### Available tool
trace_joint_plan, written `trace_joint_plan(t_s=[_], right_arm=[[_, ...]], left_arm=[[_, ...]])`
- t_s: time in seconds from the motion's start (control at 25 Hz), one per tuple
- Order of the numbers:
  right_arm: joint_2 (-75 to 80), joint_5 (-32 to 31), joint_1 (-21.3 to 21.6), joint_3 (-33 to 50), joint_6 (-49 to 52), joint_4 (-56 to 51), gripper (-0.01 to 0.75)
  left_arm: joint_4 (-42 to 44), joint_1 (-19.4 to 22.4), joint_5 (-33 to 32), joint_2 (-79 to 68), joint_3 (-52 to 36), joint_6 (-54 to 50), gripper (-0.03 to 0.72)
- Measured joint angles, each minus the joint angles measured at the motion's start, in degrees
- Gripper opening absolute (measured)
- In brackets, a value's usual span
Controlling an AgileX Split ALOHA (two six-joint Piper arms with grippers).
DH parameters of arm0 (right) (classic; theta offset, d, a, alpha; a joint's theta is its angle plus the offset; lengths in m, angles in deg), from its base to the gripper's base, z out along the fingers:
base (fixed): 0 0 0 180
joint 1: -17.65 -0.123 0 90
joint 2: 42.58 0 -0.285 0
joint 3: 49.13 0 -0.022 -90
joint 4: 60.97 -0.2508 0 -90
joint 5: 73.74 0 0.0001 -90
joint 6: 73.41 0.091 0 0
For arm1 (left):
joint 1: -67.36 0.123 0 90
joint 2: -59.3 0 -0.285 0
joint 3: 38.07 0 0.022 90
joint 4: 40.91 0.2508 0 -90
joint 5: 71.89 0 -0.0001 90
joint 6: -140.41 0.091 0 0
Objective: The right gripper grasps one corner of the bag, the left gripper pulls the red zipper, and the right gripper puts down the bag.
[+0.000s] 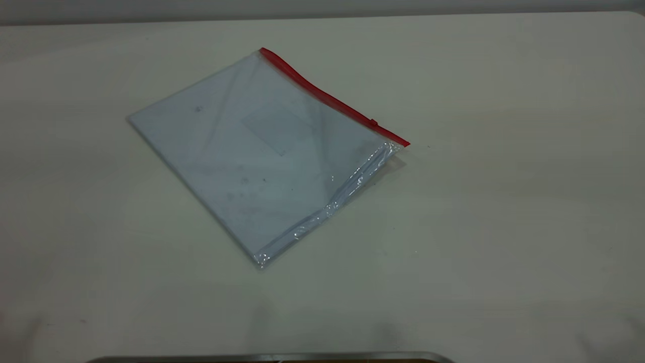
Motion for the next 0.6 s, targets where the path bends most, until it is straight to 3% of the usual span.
trace_joint_plan(t_s=[0.2, 0.6], right_arm=[[17.1, 9.6, 0.0, 0.0, -14.1, -18.2, 0.578], [55.7, 14.7, 0.0, -1.9, -56.3, -64.0, 0.576]], left_arm=[[-13.6, 0.0, 5.6, -13.4, 1.5, 17.3, 0.483], [-43.8, 0.0, 8.3, -30.6, 5.0, 45.4, 0.523]])
